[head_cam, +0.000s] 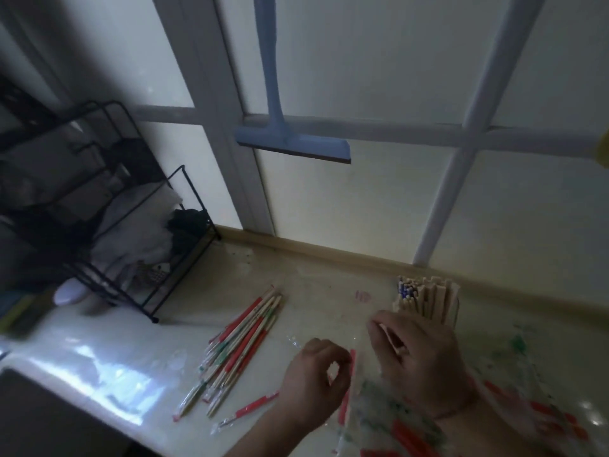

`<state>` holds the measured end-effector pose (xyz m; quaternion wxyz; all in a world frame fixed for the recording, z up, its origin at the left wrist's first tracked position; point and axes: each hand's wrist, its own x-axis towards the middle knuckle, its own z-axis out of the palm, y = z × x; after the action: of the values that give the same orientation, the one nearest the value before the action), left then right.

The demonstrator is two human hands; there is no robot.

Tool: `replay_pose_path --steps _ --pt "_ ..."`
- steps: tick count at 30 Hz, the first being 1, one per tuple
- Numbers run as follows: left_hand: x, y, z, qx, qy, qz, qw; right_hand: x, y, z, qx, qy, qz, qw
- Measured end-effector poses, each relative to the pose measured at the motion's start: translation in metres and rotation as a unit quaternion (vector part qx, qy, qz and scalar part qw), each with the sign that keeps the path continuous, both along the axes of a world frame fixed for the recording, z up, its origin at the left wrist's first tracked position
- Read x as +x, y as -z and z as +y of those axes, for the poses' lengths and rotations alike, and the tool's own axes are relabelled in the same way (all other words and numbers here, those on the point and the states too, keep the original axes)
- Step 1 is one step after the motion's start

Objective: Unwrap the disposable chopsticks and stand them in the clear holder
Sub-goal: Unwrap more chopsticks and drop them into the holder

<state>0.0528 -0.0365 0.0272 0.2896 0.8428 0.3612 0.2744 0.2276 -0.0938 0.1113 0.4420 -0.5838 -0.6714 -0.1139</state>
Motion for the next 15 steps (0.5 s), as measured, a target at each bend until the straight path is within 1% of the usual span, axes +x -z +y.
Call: replay_pose_path --steps 2,4,5,7,10,13,15 --pt "-0.035 0.021 0.010 -0.010 -0.080 0.081 0.993 -0.024 0.001 0.014 0.005 -0.046 -0.007 0.999" --pt "-0.074 0.039 0.021 -0.023 -0.145 0.172 0.974 -0.044 0.008 0.029 -0.017 -0.075 -0.005 0.997" --pt "-0.092 0.049 0.028 -0.026 -0.163 0.202 0.965 -0.052 0.015 0.037 -0.037 -0.087 0.001 0.995" --pt "-0.123 0.065 0.042 -0.046 -0.205 0.239 0.948 -0.067 0.033 0.050 -0.093 -0.110 0.013 0.989" --pt "-0.147 0.076 0.062 -0.047 -0.248 0.275 0.928 -0.086 0.059 0.066 -0.182 -0.138 0.016 0.973" --pt "-0.148 0.072 0.074 -0.055 -0.255 0.278 0.925 -0.097 0.074 0.080 -0.263 -0.141 0.018 0.954" --pt "-0.146 0.069 0.081 -0.049 -0.242 0.312 0.918 -0.104 0.080 0.089 -0.315 -0.126 0.004 0.941"
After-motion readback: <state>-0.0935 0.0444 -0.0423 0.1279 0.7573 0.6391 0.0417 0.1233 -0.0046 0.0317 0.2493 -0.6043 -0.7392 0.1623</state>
